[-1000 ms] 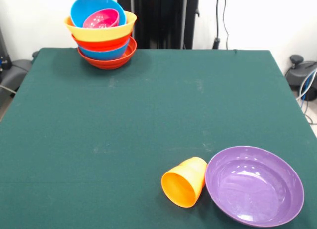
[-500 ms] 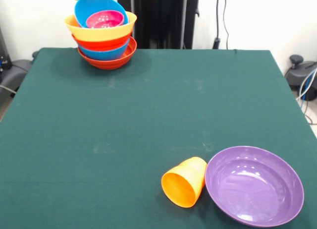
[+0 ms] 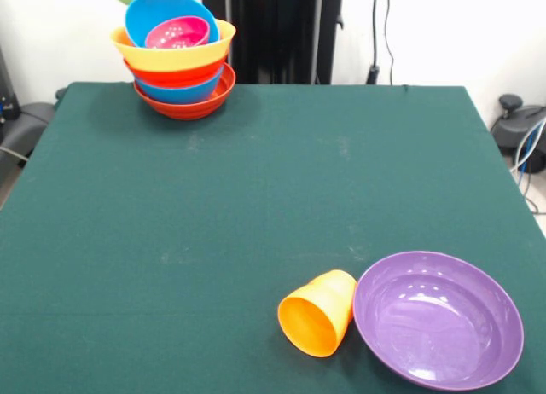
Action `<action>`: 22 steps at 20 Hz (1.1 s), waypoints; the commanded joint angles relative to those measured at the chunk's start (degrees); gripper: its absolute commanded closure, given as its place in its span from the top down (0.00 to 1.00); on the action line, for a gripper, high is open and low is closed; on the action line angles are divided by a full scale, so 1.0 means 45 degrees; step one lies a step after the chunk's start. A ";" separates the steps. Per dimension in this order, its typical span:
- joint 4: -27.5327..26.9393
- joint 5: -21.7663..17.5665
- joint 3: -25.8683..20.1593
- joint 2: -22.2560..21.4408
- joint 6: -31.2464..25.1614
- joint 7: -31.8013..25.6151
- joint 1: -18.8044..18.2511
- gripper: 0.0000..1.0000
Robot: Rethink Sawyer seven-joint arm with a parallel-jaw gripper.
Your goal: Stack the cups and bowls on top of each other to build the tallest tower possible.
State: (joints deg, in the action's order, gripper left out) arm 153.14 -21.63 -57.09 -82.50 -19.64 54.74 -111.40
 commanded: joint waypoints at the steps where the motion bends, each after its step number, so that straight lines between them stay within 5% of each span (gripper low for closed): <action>1: 0.0067 -0.1321 0.1213 0.1123 -0.0063 0.2129 0.1230 0.00; 4: 0.0079 -0.0912 0.1151 0.0871 -0.0264 0.1634 0.1186 0.00; 7: 0.0899 0.1829 0.0046 -0.0723 -0.0574 -0.0920 0.0405 0.00; 9: 0.1254 0.3465 0.0269 -0.1785 -0.0757 -0.2828 0.0344 0.00; 14: 0.1245 0.5266 0.2429 -0.3460 -0.2031 -0.5741 0.1360 0.00; 16: 0.1059 0.6035 0.4180 -0.4776 -0.3454 -0.7575 0.2079 0.00; 18: 0.0689 0.6177 0.5909 -0.6175 -0.5246 -0.8954 0.2638 0.00; 22: -0.0310 0.5590 0.7922 -0.7252 -0.7470 -0.9266 0.3564 0.00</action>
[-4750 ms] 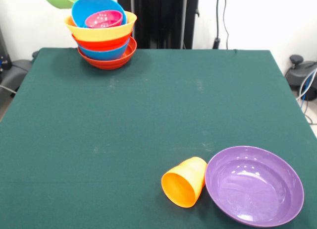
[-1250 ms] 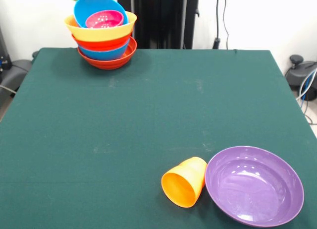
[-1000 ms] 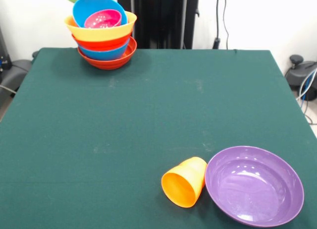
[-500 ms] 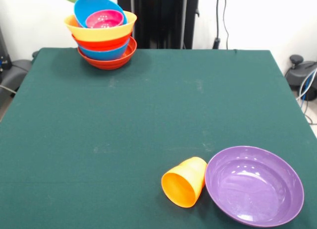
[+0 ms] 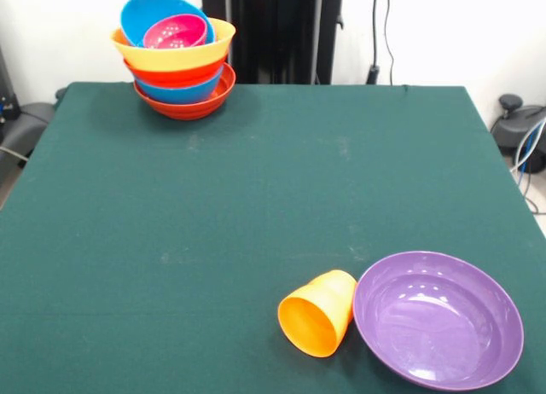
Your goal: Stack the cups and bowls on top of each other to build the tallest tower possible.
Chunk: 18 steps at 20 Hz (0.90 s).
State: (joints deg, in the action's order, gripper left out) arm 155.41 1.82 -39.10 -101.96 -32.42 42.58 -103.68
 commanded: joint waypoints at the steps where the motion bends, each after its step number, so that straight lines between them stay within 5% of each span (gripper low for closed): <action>1: -0.1130 0.0230 0.4250 -0.3087 -0.5147 -0.6303 0.2255 0.00; 6: -0.2016 -0.0273 0.5232 -0.3040 -0.6224 -0.5459 0.3298 0.00; 18: -0.1991 -0.0374 0.6073 -0.1993 -0.5329 -0.2196 0.6071 0.00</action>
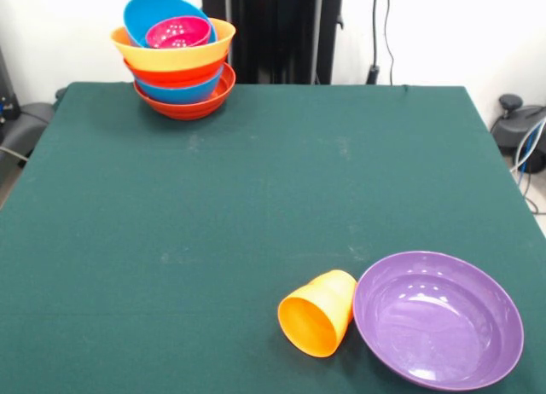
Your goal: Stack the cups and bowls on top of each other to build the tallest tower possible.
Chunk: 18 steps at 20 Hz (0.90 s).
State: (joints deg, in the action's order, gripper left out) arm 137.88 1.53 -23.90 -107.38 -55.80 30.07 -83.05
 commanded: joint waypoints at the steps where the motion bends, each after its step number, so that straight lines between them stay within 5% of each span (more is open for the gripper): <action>1: 0.1918 -0.0330 0.2792 -0.0718 -0.0009 0.0671 0.1635 0.00; 14: 0.2003 -0.0607 0.2908 0.0954 0.1970 0.2723 0.2769 0.00; 18: 0.2331 -0.0698 0.3235 0.1399 0.2924 0.2460 0.2764 0.00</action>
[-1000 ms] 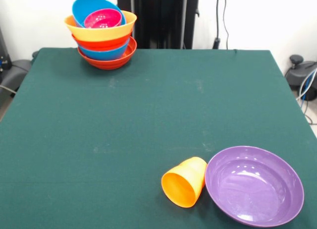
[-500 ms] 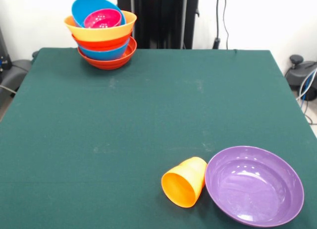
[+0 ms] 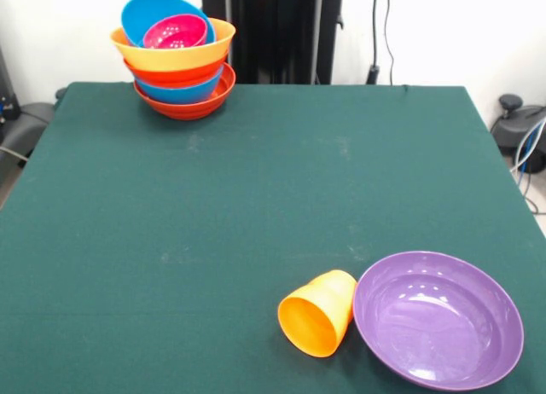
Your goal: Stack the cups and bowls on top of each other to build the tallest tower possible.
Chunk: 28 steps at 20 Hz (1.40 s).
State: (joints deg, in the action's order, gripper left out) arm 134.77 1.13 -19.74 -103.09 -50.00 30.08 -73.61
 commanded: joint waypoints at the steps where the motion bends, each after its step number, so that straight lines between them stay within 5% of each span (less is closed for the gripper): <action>1: 0.3123 -0.0615 0.2415 0.0545 0.1871 0.2338 0.0647 0.00; 9: 0.3698 -0.0750 0.3113 0.1437 0.3655 0.1358 0.0367 0.00; 28: 0.4106 -0.0346 0.3389 0.2823 0.5732 0.0681 0.0380 0.00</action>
State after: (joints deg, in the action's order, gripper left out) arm 138.88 0.61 -10.92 -91.20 -28.10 30.08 -74.14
